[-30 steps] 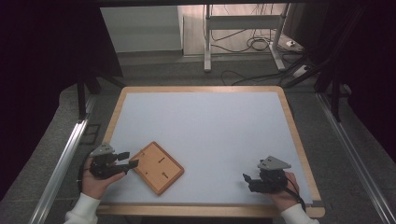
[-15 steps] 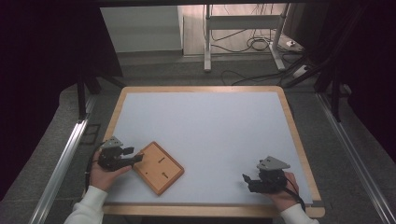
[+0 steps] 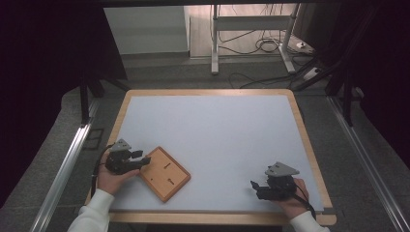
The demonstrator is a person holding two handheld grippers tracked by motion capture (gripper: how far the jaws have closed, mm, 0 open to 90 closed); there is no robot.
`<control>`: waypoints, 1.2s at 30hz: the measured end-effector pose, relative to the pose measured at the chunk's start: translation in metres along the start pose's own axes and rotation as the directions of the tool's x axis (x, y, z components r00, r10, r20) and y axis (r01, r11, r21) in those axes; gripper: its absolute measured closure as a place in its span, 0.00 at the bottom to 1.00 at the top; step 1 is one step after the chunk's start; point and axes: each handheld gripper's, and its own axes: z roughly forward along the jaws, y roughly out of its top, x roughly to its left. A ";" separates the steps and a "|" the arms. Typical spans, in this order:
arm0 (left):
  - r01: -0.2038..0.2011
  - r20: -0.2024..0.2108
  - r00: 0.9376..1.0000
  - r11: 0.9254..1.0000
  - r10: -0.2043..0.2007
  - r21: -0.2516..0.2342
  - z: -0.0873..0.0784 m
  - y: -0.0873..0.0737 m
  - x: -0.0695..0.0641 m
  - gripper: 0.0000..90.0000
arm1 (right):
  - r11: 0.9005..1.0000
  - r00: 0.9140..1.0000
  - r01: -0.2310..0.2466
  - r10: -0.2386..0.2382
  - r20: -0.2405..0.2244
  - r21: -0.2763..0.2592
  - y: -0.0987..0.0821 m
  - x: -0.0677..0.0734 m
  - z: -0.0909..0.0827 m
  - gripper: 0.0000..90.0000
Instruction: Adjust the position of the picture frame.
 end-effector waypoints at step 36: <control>0.019 0.027 0.999 1.000 -0.019 0.003 0.007 0.010 -0.004 0.92 | 1.000 1.000 0.017 -0.017 -0.006 0.010 -0.001 0.001 0.002 0.19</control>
